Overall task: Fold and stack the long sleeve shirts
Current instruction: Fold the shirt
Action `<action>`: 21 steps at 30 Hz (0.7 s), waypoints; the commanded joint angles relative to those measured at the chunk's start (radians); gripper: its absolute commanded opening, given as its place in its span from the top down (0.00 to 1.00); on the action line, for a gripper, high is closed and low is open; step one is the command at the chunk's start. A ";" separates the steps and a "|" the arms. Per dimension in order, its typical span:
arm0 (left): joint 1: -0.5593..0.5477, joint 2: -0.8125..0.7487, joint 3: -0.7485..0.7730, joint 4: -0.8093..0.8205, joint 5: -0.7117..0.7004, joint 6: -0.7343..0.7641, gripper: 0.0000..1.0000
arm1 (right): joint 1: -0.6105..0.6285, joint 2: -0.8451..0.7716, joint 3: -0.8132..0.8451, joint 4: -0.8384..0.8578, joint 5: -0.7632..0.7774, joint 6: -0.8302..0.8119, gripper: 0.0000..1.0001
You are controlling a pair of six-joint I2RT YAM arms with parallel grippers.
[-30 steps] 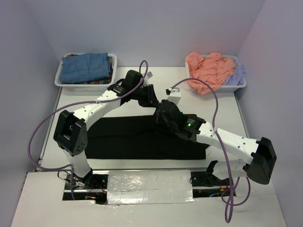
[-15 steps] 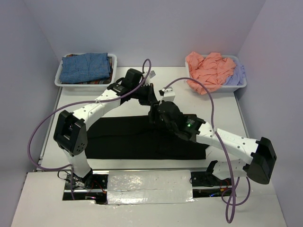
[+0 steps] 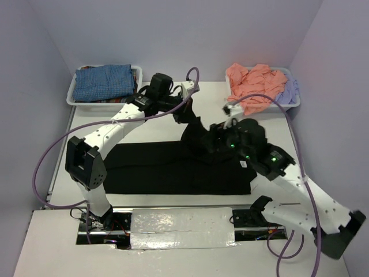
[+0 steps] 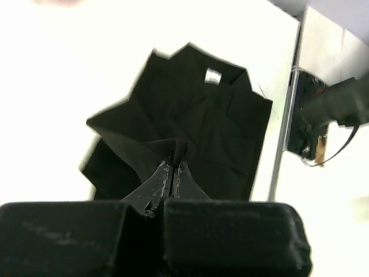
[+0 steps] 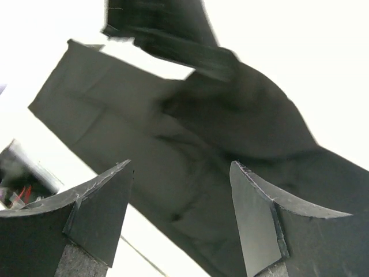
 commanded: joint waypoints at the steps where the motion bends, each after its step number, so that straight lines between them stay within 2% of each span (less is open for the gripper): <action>1: 0.003 -0.009 0.143 0.050 0.157 0.239 1.00 | -0.193 -0.076 -0.026 -0.081 -0.148 -0.033 0.26; 3: 0.003 -0.006 0.189 0.062 0.240 0.268 1.00 | -0.302 -0.100 -0.001 -0.128 -0.163 -0.030 0.25; 4: 0.001 -0.006 0.208 0.071 0.269 0.300 1.00 | -0.401 -0.095 0.013 -0.148 -0.168 -0.034 0.24; 6: -0.002 -0.012 0.255 0.070 0.347 0.346 1.00 | -0.524 -0.052 0.066 -0.223 -0.154 -0.024 0.24; 9: -0.014 -0.015 0.286 0.016 0.418 0.418 1.00 | -0.611 0.024 0.109 -0.277 -0.184 -0.014 0.26; 10: -0.020 -0.017 0.309 -0.081 0.424 0.461 1.00 | -0.635 0.038 0.105 -0.274 -0.191 -0.018 0.27; 11: -0.040 -0.020 0.318 -0.141 0.420 0.509 1.00 | -0.640 0.041 0.105 -0.268 -0.191 -0.016 0.27; 14: -0.089 -0.043 0.323 -0.387 0.410 0.777 1.00 | -0.643 0.052 0.108 -0.261 -0.189 -0.021 0.27; 16: -0.102 -0.063 0.352 -0.541 0.423 0.851 1.00 | -0.643 0.064 0.115 -0.262 -0.206 -0.037 0.27; 21: -0.102 -0.097 0.504 -0.778 0.415 1.029 1.00 | -0.643 0.077 0.097 -0.274 -0.252 -0.085 0.30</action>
